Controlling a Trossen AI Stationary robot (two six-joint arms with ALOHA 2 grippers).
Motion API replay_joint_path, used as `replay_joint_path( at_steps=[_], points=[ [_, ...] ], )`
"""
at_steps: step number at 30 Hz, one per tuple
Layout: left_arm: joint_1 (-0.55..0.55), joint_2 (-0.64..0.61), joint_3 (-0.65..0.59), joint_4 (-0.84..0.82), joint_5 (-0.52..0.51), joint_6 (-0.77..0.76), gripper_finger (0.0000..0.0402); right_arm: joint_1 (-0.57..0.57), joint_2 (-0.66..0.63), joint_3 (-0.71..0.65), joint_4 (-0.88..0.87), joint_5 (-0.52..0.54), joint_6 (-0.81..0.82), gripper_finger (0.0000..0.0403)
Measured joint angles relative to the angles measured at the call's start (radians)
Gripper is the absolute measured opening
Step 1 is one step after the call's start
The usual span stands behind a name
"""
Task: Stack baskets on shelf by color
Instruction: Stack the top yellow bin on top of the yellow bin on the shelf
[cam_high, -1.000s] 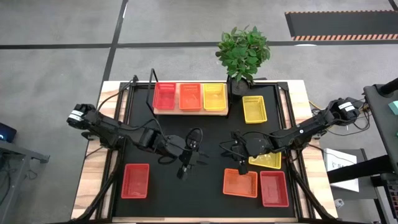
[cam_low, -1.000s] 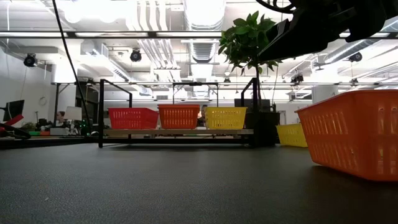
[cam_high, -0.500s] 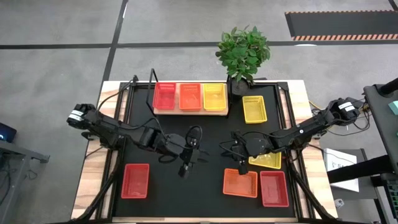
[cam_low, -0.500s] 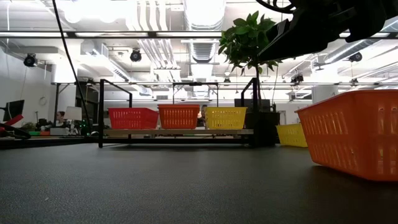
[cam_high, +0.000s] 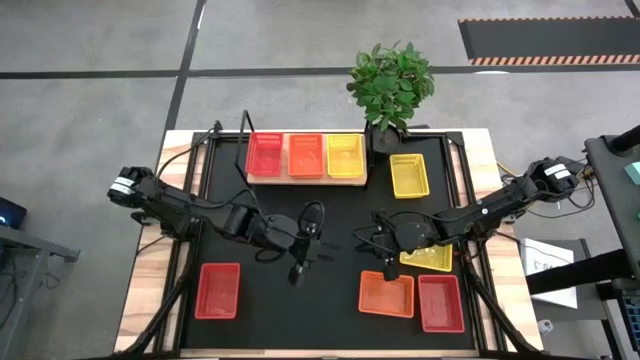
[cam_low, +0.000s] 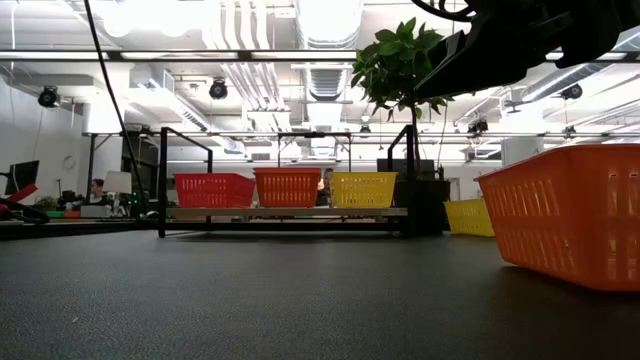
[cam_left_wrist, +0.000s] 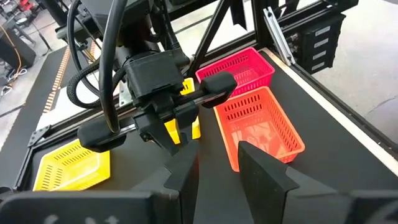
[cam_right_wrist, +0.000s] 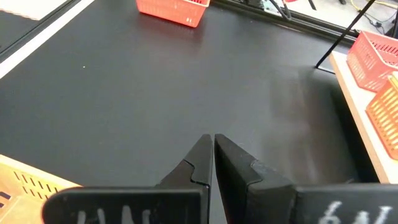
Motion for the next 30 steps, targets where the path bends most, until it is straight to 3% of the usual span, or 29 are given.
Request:
replay_joint_path(
  at_steps=[30],
  points=[
    [-0.03,0.0,0.0,-0.012,0.0,-0.043,0.0096,0.0,0.0,0.0,0.0,-0.001,0.008,0.0009]
  ],
)
